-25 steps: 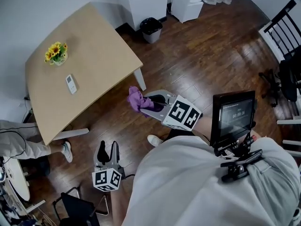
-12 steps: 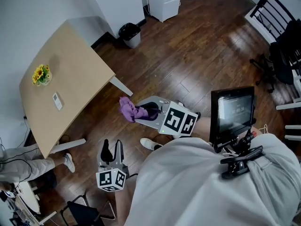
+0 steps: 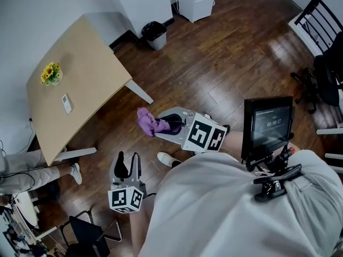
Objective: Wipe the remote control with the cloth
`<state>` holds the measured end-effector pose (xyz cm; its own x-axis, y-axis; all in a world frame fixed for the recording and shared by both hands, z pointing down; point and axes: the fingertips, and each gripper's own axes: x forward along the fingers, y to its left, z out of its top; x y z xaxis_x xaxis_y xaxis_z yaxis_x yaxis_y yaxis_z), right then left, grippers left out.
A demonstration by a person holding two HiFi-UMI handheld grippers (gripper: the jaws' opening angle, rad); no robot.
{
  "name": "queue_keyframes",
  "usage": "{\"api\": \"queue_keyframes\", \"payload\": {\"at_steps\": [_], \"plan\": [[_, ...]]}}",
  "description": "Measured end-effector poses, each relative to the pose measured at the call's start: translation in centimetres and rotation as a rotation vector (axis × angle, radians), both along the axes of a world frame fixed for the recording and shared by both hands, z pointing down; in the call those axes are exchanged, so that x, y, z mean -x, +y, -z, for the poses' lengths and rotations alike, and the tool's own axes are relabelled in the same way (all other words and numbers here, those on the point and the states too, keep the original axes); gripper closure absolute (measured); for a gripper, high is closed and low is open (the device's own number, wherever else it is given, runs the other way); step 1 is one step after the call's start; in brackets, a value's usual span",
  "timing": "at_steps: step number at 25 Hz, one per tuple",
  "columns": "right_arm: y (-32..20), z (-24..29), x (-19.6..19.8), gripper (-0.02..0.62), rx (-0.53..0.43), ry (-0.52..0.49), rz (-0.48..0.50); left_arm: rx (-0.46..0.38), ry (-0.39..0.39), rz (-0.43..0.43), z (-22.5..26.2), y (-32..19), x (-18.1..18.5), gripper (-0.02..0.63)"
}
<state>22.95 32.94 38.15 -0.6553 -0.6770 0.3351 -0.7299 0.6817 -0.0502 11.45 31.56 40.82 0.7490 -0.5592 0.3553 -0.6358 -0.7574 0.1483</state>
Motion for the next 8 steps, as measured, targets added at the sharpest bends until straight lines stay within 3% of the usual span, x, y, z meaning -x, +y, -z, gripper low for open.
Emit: {"api": "queue_keyframes", "payload": {"at_steps": [3,8], "plan": [[0.4,0.2,0.5,0.468,0.001,-0.001,0.027,0.009,0.007,0.014,0.1,0.6,0.1,0.357],[1.1,0.1,1.2,0.469,0.009,0.003,0.046,0.016,0.019,-0.047,0.0,1.6,-1.2,0.362]]}}
